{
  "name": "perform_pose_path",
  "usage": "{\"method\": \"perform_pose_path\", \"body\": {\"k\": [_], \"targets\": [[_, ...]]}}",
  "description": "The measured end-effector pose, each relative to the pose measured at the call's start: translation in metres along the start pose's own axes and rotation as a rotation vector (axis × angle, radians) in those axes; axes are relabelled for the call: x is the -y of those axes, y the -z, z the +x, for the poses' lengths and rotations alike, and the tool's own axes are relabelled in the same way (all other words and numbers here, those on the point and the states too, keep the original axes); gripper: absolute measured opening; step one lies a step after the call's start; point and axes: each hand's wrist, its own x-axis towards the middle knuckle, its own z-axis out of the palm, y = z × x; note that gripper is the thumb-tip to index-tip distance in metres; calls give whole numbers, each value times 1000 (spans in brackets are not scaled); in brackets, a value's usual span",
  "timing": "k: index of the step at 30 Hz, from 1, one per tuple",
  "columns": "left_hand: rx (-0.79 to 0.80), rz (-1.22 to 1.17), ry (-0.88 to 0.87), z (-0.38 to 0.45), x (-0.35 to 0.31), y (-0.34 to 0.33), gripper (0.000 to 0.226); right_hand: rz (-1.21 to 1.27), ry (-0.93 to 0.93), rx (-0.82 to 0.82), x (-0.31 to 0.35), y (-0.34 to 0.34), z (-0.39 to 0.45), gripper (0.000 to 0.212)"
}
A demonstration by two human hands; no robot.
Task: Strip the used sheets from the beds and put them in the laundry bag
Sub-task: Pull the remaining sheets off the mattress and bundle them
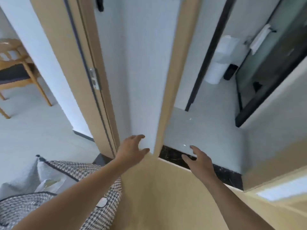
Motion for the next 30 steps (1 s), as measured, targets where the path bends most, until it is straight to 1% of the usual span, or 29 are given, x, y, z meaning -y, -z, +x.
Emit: {"method": "perform_pose_path", "body": {"k": [3,6,9,12,18,22,26,30], "targets": [[50,37,-219,9,-116,-44,65,33,-77,-149,-73,80,-15,67],[124,34,-438,1,-239,-103,65,43,-166,-304,-154,159,-41,68],[231,82,-675,-20,-349,-168,66,89,-260,-441,-232,227,-75,67],[330,104,-841,-54,-444,-224,68,168,-359,-580,-299,280,-117,70],[523,136,-1127,-120,-578,-320,69,216,-598,-772,-401,352,-200,70],[628,162,-1303,-156,-656,-381,70,250,-777,-882,-459,383,-246,69],[715,195,-1470,-177,-729,-443,72,265,-930,-972,-513,418,-271,71],[766,186,-1592,-181,-811,-499,71,264,-1044,-1081,-565,470,-272,73]]}}
